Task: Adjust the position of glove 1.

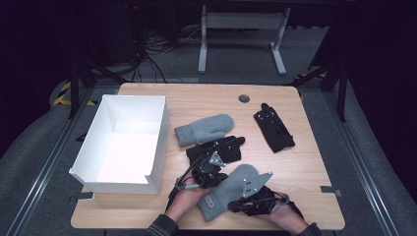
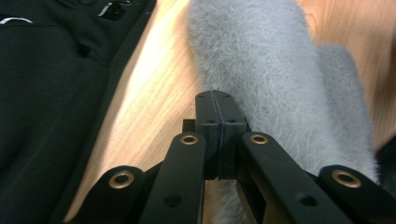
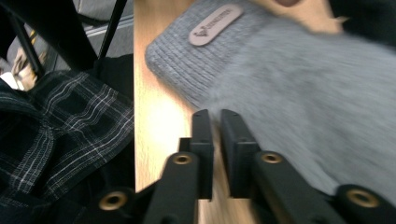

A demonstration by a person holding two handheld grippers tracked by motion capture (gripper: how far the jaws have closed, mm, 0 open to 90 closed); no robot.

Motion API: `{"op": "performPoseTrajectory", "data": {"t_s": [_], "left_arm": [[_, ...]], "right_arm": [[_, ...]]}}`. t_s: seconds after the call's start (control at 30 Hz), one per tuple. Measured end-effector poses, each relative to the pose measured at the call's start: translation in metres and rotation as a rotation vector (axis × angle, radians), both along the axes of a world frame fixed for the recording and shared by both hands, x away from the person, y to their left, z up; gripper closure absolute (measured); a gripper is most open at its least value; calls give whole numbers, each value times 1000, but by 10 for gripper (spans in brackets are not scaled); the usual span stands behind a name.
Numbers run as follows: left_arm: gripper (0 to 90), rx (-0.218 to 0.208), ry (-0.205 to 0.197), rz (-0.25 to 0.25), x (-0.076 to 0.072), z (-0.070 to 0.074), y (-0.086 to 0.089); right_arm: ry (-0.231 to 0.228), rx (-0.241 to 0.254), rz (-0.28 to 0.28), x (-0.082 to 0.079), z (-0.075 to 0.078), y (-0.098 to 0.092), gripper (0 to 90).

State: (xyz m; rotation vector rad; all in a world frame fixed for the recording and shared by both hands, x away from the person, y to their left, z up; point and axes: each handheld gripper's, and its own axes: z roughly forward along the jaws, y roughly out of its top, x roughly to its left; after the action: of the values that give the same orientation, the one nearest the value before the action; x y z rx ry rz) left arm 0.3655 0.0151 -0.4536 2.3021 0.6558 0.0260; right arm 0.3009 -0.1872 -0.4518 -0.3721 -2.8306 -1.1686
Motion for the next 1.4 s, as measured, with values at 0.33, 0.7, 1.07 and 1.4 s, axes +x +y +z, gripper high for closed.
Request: {"op": "performPoseTrajectory", "data": {"t_s": [0.33,0.7,1.07,1.4], "left_arm": [[517,-4,-29,1,8,15,13],[333,51,-96,3,32,32,19],[257,79,-182,102,77,49,14],[262,168,-204,153,121,50,18]], "right_arm": [[-96,22,-237,3,12,-57,432],[-160,-10,-457,17,1,-117,235],[-164,-50,-523,28,-15,-142,177],[-179,-31,-518,28,-18,-142,153]]}}
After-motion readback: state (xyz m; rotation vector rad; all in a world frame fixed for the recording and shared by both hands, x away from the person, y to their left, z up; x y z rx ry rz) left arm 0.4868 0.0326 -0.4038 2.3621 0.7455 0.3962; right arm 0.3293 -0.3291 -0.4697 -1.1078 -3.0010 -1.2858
